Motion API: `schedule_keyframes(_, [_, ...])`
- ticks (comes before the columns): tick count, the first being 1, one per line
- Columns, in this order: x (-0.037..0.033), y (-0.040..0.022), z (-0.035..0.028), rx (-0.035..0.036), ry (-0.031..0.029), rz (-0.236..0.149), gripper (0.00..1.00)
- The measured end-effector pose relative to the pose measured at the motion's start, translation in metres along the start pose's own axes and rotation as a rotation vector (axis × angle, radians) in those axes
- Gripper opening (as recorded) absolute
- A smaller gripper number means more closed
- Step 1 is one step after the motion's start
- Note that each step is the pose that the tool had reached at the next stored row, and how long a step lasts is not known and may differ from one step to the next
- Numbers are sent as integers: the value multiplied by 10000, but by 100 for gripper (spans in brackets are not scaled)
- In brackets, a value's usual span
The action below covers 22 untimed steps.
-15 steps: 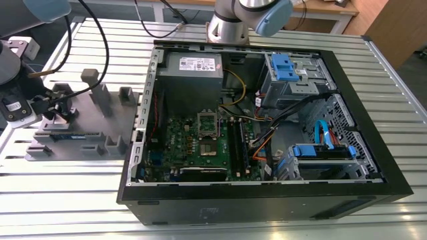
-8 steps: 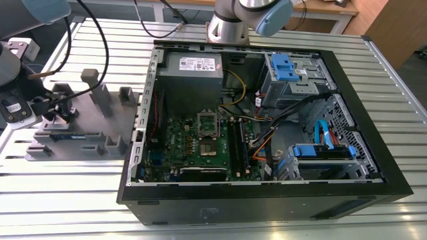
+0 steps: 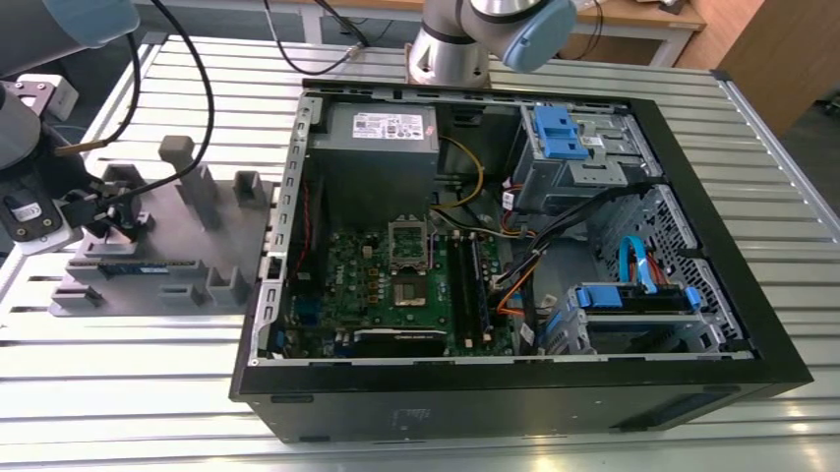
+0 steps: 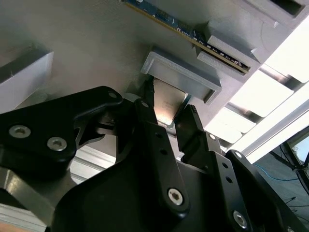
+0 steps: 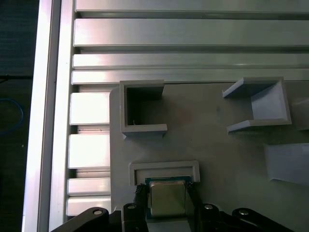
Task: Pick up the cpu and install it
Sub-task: 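Pick up the cpu and move it towards the insertion slot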
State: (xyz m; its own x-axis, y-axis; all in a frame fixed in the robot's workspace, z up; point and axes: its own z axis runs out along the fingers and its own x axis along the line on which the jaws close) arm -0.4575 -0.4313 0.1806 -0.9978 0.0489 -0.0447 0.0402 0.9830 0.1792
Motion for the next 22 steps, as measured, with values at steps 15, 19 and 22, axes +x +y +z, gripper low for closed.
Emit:
schedule_keyframes(15, [-3,13,-70,-1,-2,1,42])
schedule_keyframes(19, [-3,13,-71,-1,-1,0,42])
schedule_keyframes(22, [-3,12,-71,-18,3,1,42])
